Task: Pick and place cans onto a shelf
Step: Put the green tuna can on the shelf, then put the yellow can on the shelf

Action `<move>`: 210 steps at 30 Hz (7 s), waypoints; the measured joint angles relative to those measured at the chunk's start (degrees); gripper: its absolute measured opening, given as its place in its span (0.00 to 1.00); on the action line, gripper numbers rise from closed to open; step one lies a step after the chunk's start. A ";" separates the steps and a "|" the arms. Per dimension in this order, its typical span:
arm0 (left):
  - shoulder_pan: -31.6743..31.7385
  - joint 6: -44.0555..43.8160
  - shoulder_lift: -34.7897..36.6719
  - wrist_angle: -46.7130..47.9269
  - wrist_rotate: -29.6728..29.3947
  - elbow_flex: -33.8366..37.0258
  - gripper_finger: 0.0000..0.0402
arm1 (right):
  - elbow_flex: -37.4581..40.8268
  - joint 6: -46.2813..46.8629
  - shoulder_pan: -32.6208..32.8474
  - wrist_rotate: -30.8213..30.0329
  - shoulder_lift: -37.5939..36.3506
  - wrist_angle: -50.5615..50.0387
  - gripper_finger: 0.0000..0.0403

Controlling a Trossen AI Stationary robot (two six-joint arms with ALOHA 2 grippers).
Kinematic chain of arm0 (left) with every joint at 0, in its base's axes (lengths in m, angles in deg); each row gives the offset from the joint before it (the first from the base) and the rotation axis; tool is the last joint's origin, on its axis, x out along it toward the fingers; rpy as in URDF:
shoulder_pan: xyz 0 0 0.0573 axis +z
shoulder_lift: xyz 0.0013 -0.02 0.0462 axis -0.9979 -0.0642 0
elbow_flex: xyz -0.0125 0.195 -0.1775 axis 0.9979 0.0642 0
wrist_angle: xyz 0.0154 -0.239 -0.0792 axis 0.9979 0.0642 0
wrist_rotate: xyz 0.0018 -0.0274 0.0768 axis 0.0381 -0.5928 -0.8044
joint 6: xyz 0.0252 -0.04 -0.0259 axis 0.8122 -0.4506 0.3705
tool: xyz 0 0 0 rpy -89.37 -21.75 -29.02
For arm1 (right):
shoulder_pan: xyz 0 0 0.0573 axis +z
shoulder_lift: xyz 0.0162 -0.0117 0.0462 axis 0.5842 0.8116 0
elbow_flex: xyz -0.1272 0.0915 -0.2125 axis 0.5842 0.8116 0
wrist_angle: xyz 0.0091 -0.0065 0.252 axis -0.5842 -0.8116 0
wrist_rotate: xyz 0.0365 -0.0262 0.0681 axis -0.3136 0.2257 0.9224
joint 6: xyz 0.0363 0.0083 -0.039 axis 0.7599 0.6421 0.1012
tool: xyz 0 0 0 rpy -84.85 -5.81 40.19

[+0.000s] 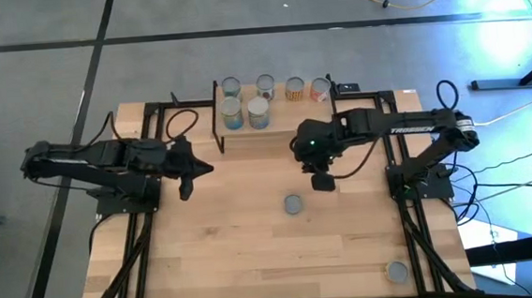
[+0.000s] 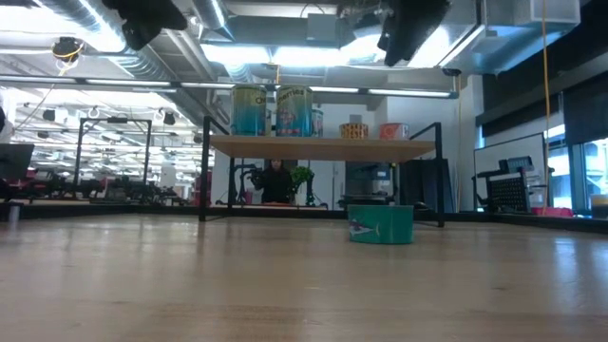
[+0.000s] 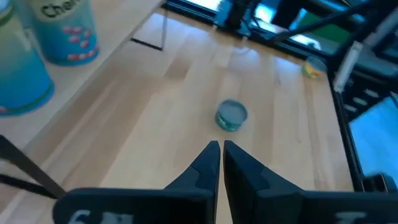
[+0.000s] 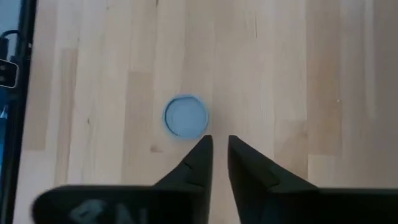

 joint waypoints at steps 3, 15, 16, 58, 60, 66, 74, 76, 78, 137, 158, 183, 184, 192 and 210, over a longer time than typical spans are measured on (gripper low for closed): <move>-0.04 2.12 1.19 -0.05 1.43 0.11 0.04 | 0.82 -0.53 0.56 -0.02 1.45 -0.36 0.19; -0.02 6.89 6.10 2.89 1.89 0.09 0.04 | 1.62 -15.73 8.49 1.05 10.20 0.16 0.24; -0.01 6.89 6.44 3.61 1.89 0.09 0.04 | 1.62 -16.24 8.84 1.05 11.06 0.44 0.24; -0.02 6.72 8.14 4.64 4.93 0.07 0.04 | 1.71 -15.35 10.05 3.84 26.80 10.00 0.23; 0.00 6.72 8.12 4.64 4.93 0.07 0.04 | 1.71 -15.33 10.05 3.84 27.27 10.65 0.23; 0.00 6.70 8.14 4.61 4.93 0.07 0.04 | 1.48 -13.68 10.03 4.04 28.63 11.42 0.23; 0.00 6.37 8.14 4.59 4.93 0.07 0.04 | 1.32 -7.53 10.08 -0.54 30.50 12.73 0.16; 0.00 6.32 8.14 4.61 4.93 0.07 0.04 | 1.34 -6.48 10.10 -1.32 30.58 14.14 0.10; 0.00 6.26 8.14 4.59 4.93 0.05 0.04 | 1.40 -5.56 10.08 -1.63 30.63 16.22 0.04; 0.00 7.90 8.10 3.98 -1.11 0.05 0.04 | -39.69 -5.79 -20.19 -10.15 29.12 -24.39 0.00; 0.00 8.16 8.10 4.26 -14.00 0.05 0.04 | -31.60 -9.26 -21.42 -6.28 28.74 -16.75 0.01; -0.01 8.18 8.09 4.33 -12.92 0.05 0.04 | -44.10 -5.93 -21.42 -10.93 29.14 -27.79 0.13; -0.02 8.19 8.09 4.32 -12.90 0.05 0.04 | -44.96 -5.66 -21.42 -10.95 29.12 -29.20 0.13; -0.02 8.38 8.08 4.34 -12.90 0.05 0.04 | -49.60 -3.05 -21.14 -2.83 26.60 -30.65 0.13; -0.01 12.19 8.10 4.66 -2.62 0.05 0.04 | -47.74 1.57 -7.05 5.42 7.49 -30.76 0.02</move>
